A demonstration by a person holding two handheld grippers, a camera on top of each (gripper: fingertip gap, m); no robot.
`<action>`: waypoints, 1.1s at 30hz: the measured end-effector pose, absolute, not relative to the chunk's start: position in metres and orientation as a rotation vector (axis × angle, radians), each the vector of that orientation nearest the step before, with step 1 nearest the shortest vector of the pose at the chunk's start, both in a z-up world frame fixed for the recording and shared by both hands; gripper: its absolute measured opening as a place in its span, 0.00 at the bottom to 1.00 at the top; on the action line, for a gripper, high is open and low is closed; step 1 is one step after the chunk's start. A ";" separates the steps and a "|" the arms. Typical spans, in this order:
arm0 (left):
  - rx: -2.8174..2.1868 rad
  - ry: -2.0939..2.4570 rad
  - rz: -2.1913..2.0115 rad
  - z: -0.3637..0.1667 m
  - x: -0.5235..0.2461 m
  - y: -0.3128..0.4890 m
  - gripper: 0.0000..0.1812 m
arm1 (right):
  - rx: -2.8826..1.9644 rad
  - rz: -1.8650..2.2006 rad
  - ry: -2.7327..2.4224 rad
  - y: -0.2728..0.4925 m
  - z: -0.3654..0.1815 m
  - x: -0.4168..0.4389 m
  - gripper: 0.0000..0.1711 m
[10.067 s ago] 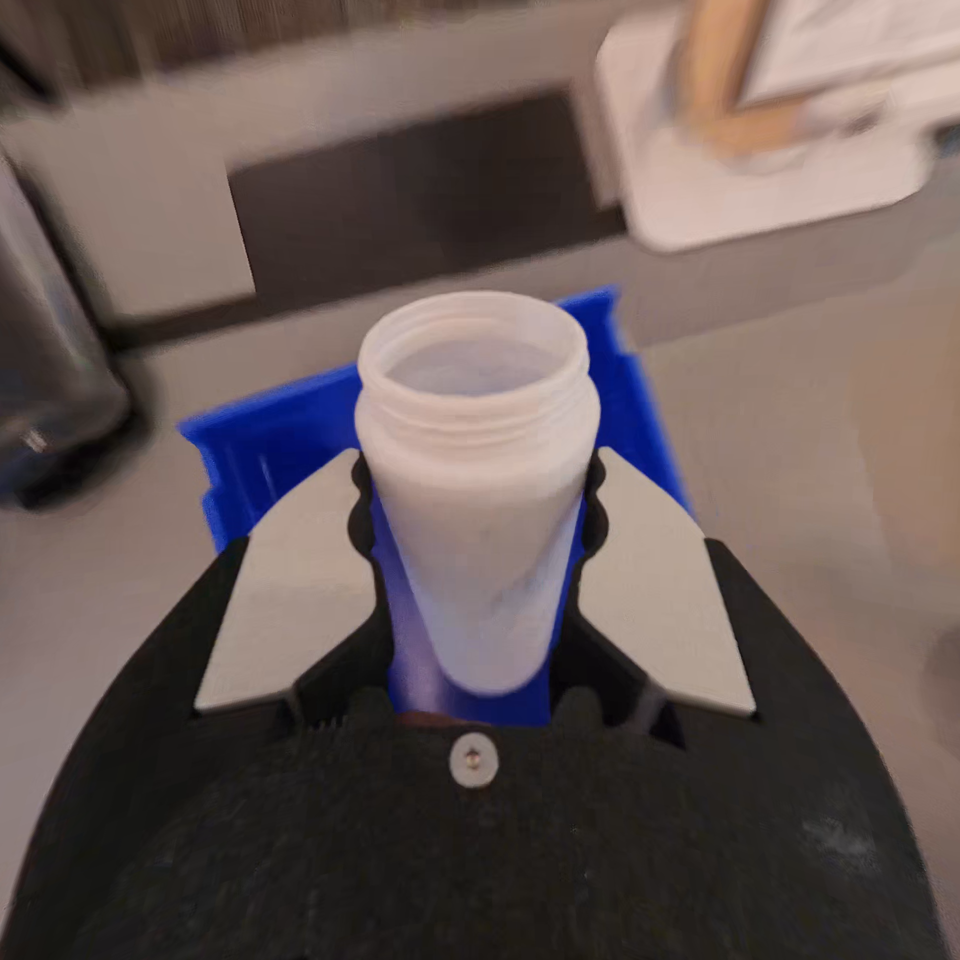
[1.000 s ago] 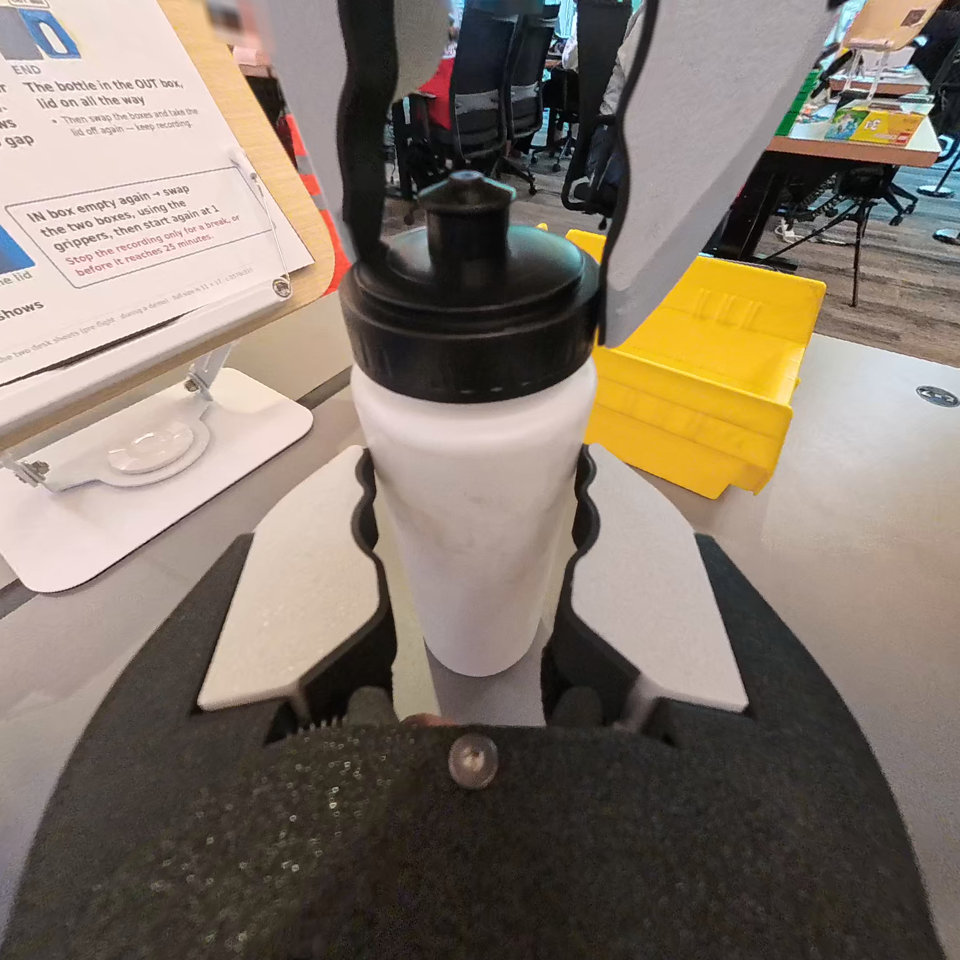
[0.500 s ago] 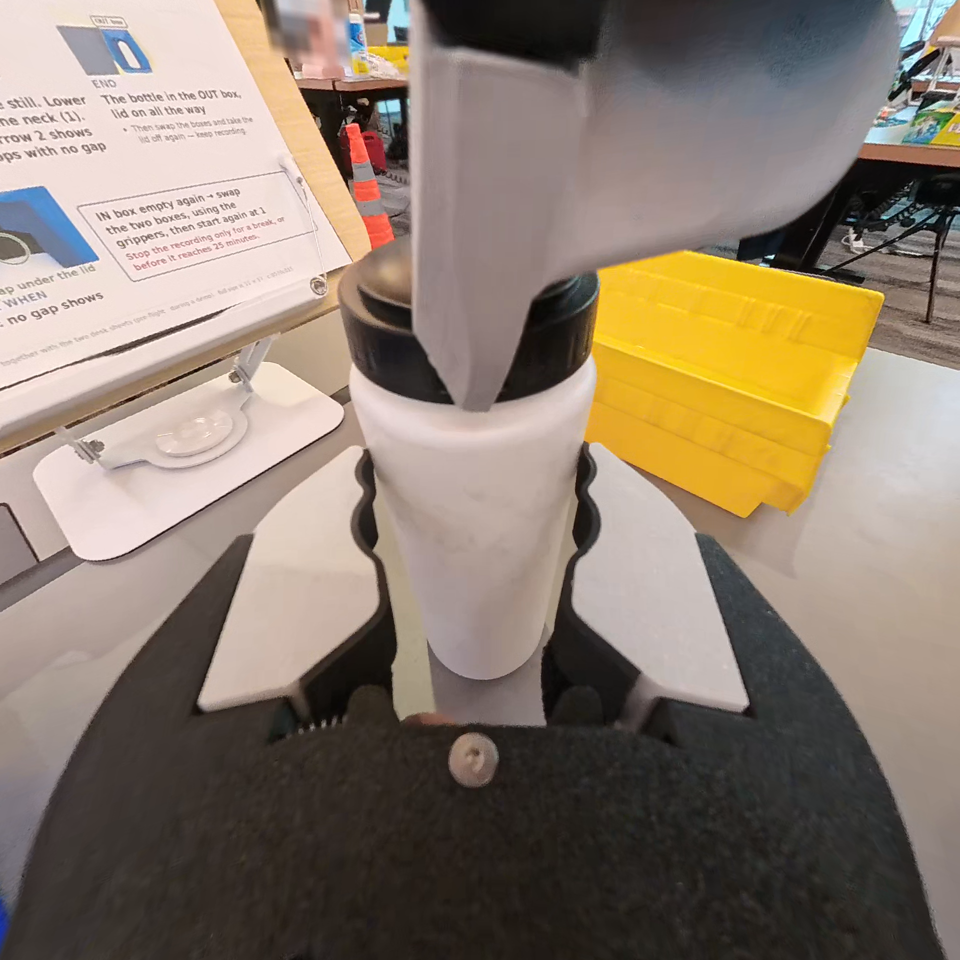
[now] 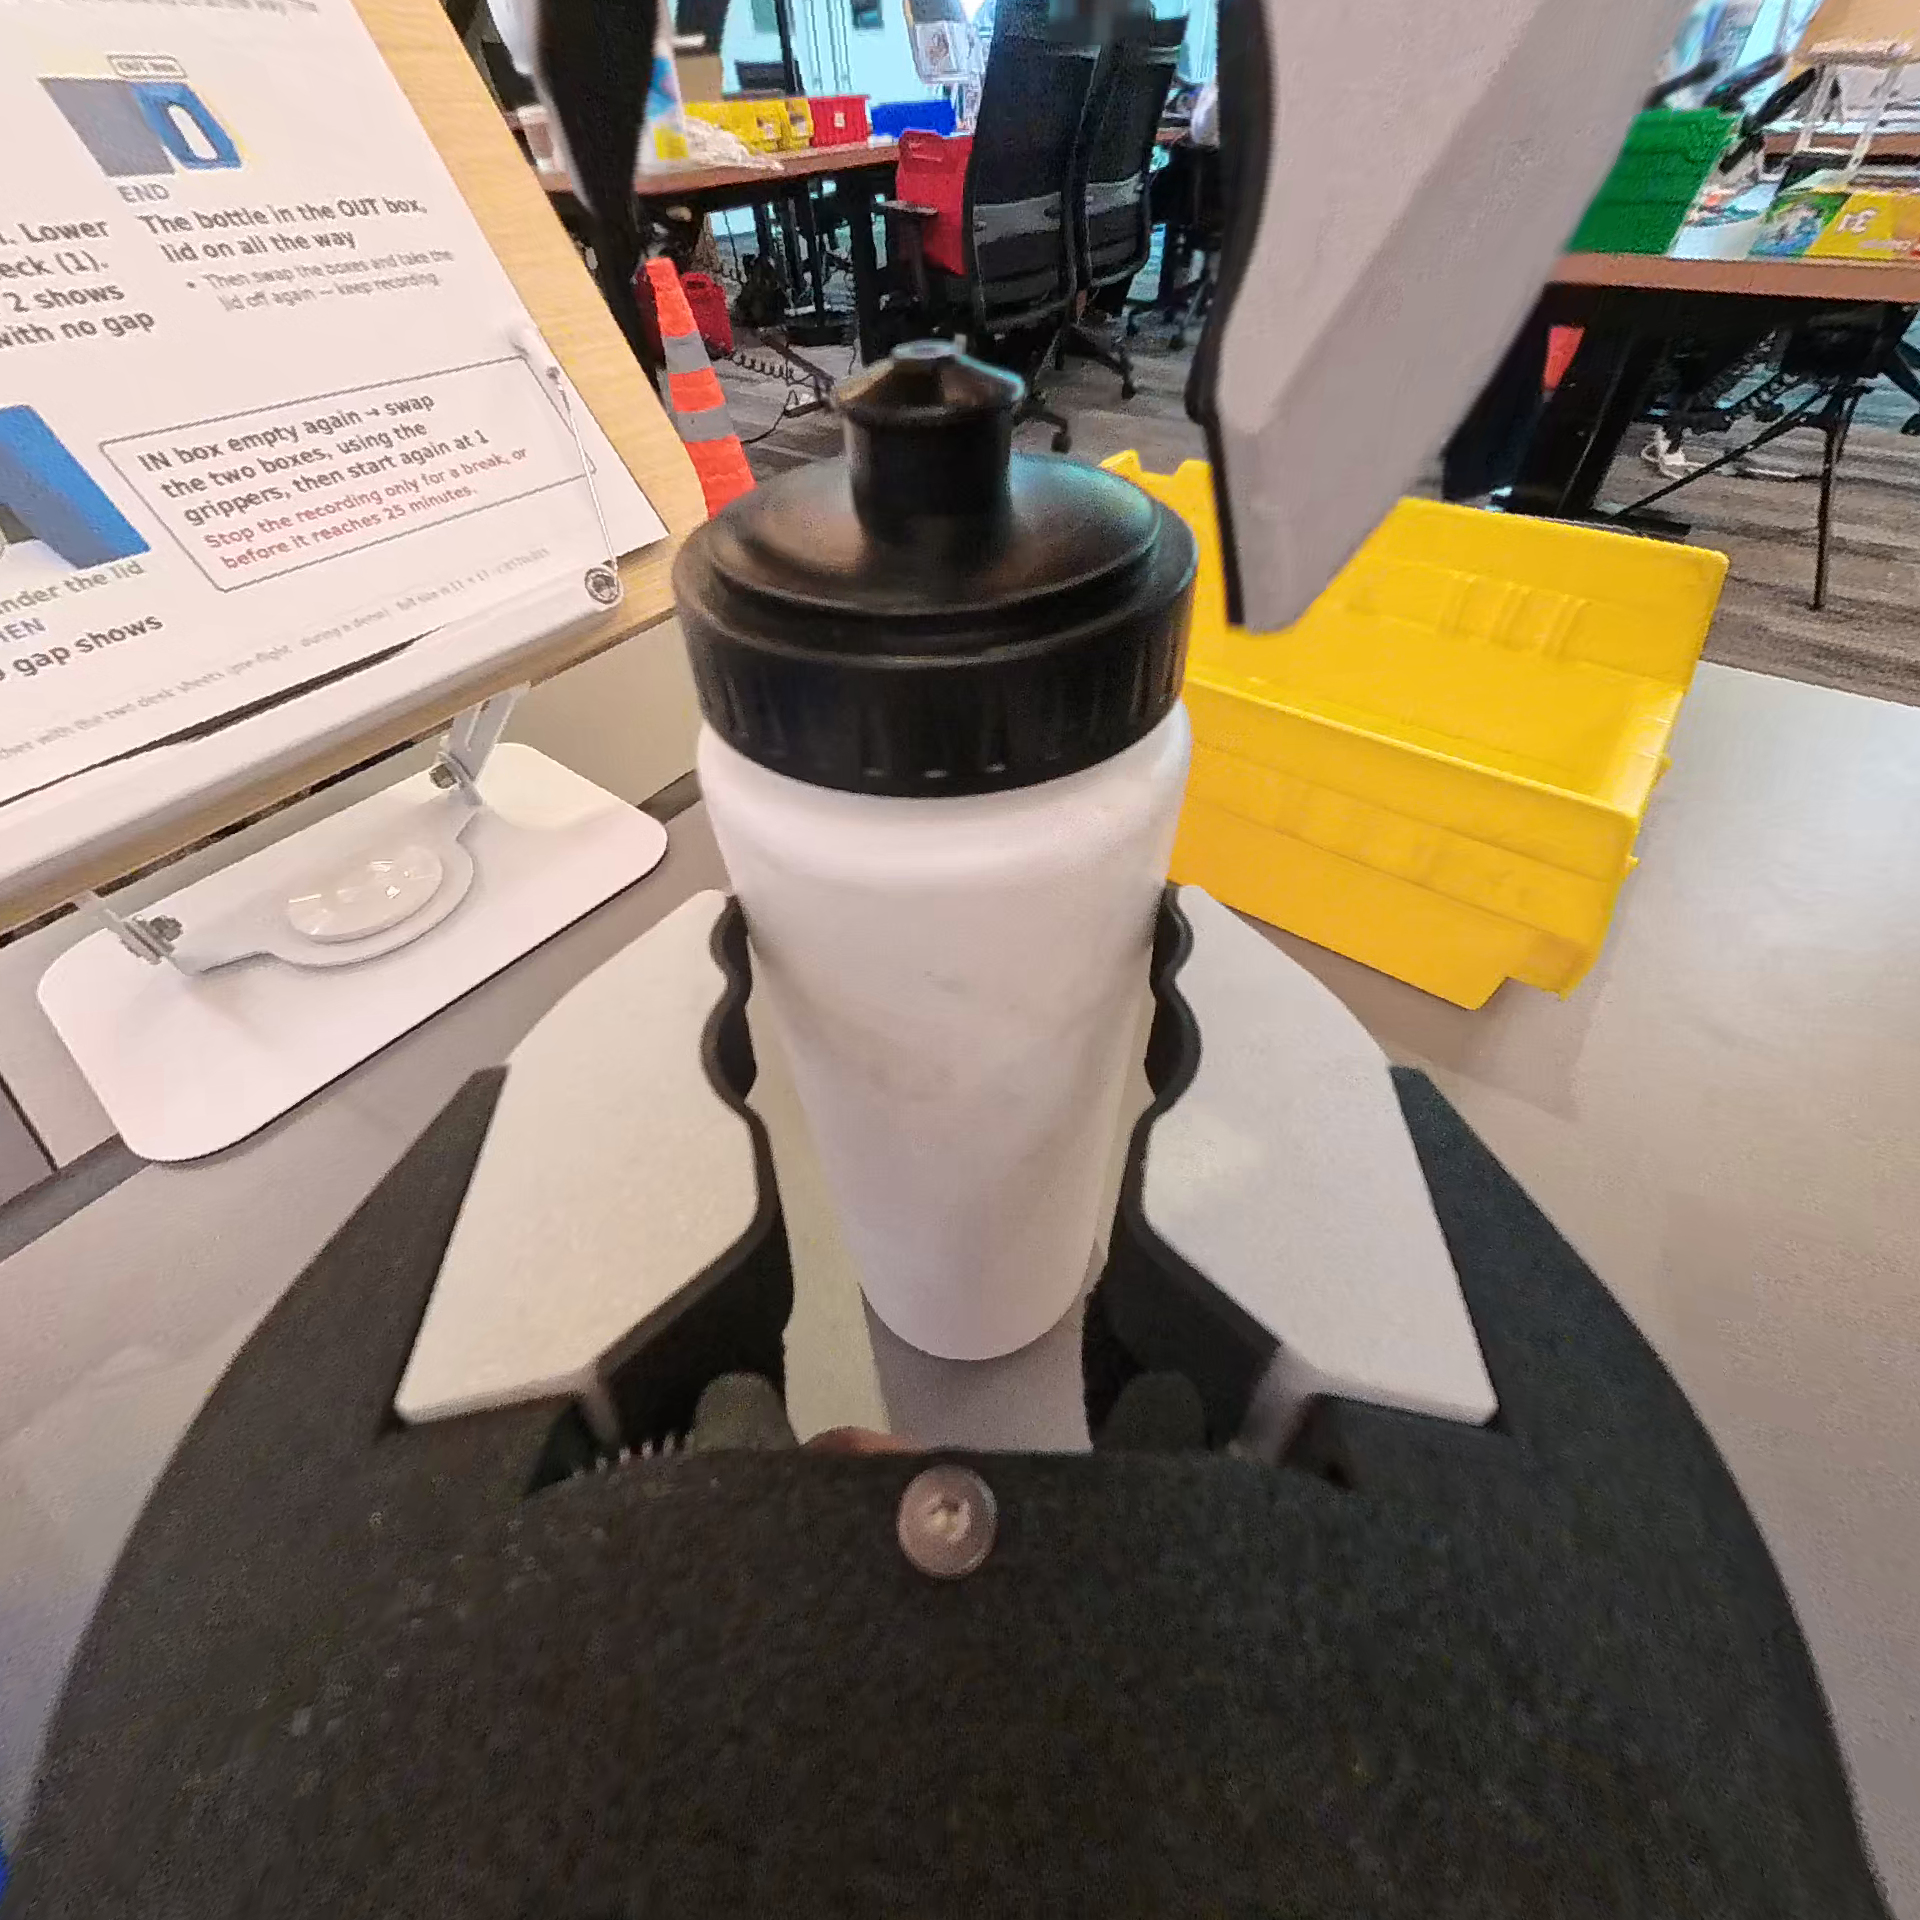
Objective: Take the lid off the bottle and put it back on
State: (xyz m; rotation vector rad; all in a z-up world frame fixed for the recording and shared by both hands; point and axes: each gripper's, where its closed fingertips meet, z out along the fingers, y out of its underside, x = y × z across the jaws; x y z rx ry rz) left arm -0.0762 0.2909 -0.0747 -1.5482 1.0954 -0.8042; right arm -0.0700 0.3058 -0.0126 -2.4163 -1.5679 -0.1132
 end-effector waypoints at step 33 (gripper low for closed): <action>-1.557 1.214 -0.935 -0.077 -0.073 0.283 0.40 | -1.100 0.134 -2.826 0.287 -0.023 -0.077 0.39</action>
